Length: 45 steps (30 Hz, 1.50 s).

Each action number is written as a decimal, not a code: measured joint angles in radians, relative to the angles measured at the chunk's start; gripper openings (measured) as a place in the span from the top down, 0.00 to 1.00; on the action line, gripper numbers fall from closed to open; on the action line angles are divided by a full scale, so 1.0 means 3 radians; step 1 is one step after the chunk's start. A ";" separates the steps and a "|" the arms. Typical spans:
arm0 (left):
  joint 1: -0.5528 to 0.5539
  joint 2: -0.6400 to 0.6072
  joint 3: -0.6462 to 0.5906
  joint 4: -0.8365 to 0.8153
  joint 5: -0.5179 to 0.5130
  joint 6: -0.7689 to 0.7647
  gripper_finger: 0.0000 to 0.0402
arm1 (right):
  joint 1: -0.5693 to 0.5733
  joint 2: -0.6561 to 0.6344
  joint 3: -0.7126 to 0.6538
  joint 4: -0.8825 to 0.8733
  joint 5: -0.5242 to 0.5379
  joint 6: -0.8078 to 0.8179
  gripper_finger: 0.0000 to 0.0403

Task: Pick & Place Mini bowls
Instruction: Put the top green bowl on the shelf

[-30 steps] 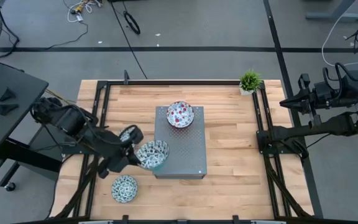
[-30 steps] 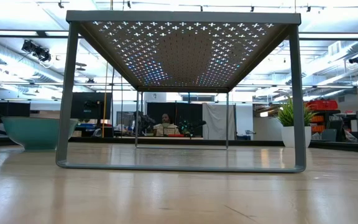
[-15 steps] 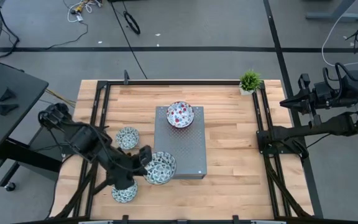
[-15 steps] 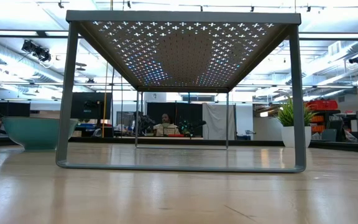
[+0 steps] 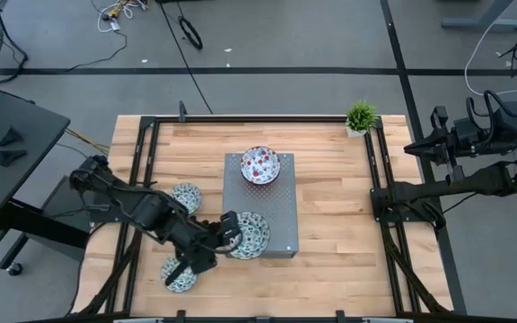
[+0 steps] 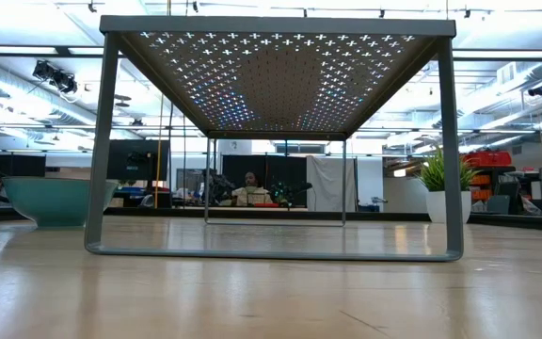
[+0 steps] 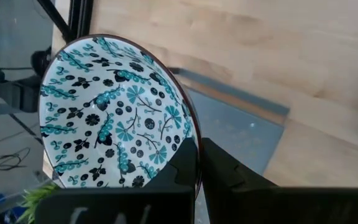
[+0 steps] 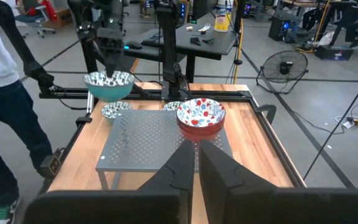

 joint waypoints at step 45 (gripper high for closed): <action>0.0600 0.0340 -0.0032 0.0059 0.0079 -0.0168 0.98 | 0.0001 -0.0001 0.0000 0.0000 0.0001 0.0001 0.93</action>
